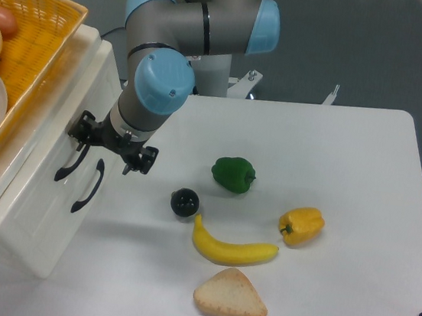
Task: Slide open the top white drawer
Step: 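Lower the gripper and hook it onto the upper drawer handle, then pull the upper drawer outward from the cabinet with the gripper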
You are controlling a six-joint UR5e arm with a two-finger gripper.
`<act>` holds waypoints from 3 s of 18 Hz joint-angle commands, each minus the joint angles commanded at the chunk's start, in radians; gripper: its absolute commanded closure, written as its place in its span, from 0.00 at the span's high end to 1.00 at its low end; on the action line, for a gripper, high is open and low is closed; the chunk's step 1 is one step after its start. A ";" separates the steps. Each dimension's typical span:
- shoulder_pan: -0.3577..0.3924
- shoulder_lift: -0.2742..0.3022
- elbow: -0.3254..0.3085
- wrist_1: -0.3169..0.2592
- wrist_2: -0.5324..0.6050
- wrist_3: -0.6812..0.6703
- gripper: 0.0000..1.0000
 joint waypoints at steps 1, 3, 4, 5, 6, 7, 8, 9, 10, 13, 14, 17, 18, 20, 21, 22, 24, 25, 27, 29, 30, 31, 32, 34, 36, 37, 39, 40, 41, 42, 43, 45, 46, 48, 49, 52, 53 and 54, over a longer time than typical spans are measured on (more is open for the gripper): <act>0.000 -0.003 0.000 0.000 0.000 -0.002 1.00; 0.000 -0.005 0.000 0.002 0.000 0.000 1.00; 0.000 -0.005 0.000 0.003 0.000 0.000 1.00; -0.002 -0.005 0.000 0.003 0.000 0.000 1.00; -0.003 -0.006 0.000 0.003 0.000 0.000 1.00; -0.003 -0.006 0.002 0.005 0.000 0.000 1.00; -0.005 -0.008 0.000 0.005 0.000 0.002 1.00; -0.003 -0.008 0.002 0.005 0.000 0.002 1.00; -0.003 -0.008 0.002 0.006 0.000 0.002 1.00; -0.003 -0.008 0.002 0.011 0.002 0.002 1.00; -0.003 -0.008 0.002 0.014 0.002 0.002 1.00; -0.003 -0.011 0.002 0.025 0.002 0.002 1.00; -0.003 -0.011 0.003 0.028 0.003 0.002 1.00; -0.003 -0.014 0.003 0.028 0.015 0.002 1.00; -0.003 -0.014 0.003 0.029 0.020 0.002 1.00; -0.003 -0.014 0.003 0.029 0.023 0.002 1.00; 0.000 -0.014 0.005 0.029 0.023 0.005 1.00; 0.000 -0.015 0.006 0.029 0.023 0.005 1.00; 0.002 -0.020 0.011 0.029 0.023 0.005 1.00; 0.005 -0.021 0.017 0.029 0.025 0.005 1.00; 0.006 -0.021 0.018 0.029 0.025 0.005 1.00; 0.008 -0.023 0.018 0.032 0.025 0.005 1.00; 0.011 -0.023 0.018 0.037 0.034 0.005 1.00; 0.011 -0.025 0.021 0.041 0.058 0.005 1.00; 0.017 -0.029 0.025 0.049 0.060 0.005 1.00; 0.021 -0.029 0.026 0.051 0.060 0.005 1.00; 0.028 -0.034 0.031 0.052 0.060 0.005 1.00; 0.031 -0.035 0.031 0.055 0.058 0.005 1.00; 0.031 -0.035 0.032 0.057 0.060 0.006 1.00; 0.031 -0.037 0.035 0.061 0.061 0.006 1.00; 0.032 -0.041 0.037 0.067 0.061 0.006 1.00; 0.035 -0.043 0.040 0.071 0.064 0.008 1.00; 0.043 -0.044 0.041 0.071 0.064 0.014 1.00; 0.054 -0.045 0.041 0.071 0.066 0.038 1.00; 0.061 -0.045 0.041 0.069 0.064 0.044 1.00; 0.075 -0.043 0.041 0.071 0.066 0.051 1.00; 0.077 -0.043 0.041 0.071 0.066 0.051 1.00; 0.077 -0.043 0.041 0.071 0.066 0.051 1.00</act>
